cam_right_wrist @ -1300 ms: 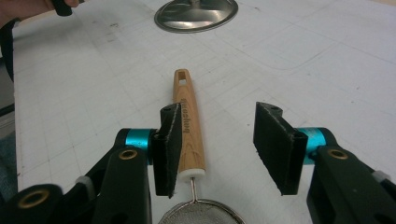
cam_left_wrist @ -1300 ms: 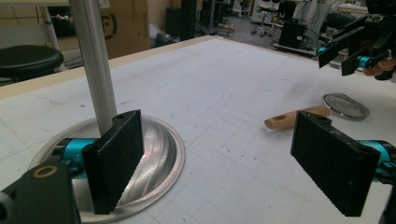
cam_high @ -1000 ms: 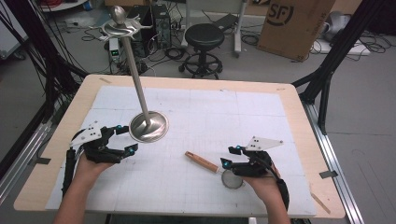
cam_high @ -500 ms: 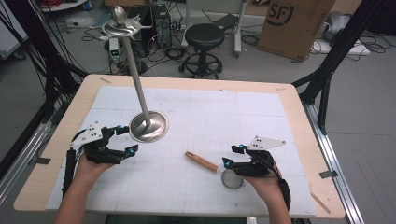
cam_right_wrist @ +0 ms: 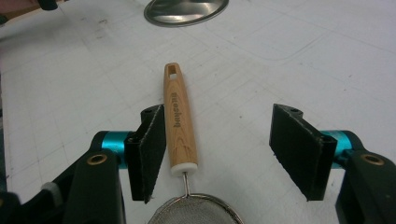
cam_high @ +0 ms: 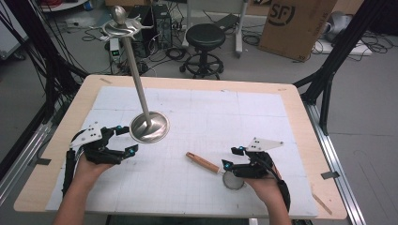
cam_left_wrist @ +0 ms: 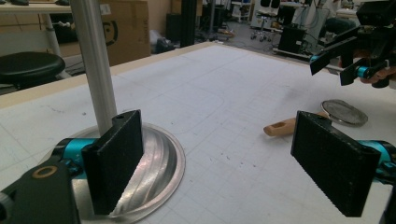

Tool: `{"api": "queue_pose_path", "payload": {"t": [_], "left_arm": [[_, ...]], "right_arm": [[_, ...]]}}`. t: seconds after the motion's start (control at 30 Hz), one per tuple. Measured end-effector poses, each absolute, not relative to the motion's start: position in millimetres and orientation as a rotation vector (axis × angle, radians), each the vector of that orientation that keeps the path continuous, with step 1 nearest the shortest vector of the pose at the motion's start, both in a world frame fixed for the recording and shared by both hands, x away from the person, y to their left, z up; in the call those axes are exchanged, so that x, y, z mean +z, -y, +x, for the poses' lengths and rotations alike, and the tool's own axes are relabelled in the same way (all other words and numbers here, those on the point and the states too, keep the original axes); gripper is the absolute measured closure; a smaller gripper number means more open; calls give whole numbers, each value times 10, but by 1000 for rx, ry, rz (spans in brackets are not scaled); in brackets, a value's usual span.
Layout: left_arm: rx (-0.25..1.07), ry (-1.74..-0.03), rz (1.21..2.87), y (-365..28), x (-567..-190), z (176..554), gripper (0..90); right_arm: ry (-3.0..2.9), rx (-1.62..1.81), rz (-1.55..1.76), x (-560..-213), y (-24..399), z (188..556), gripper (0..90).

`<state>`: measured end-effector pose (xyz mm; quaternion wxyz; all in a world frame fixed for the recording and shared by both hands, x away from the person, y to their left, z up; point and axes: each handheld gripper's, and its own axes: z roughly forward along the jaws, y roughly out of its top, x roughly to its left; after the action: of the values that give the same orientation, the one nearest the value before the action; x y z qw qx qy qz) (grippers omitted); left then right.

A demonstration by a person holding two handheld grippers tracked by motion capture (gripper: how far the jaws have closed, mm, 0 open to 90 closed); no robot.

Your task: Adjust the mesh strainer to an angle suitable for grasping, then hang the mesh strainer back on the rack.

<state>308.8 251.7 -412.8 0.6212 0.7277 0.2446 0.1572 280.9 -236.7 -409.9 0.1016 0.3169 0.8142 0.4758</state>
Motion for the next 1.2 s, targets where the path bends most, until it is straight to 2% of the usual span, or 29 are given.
{"api": "queue_pose_path", "payload": {"t": [0.9,1.2], "left_arm": [[372,-557,1669,-2514,-4089,3058,176],[373,-558,1675,-2514,-4095,3067,176]], "right_arm": [[-2532,1216,899,-4225,2099,2823,352],[-2633,1093,850,-4285,1975,2845,481]]}}
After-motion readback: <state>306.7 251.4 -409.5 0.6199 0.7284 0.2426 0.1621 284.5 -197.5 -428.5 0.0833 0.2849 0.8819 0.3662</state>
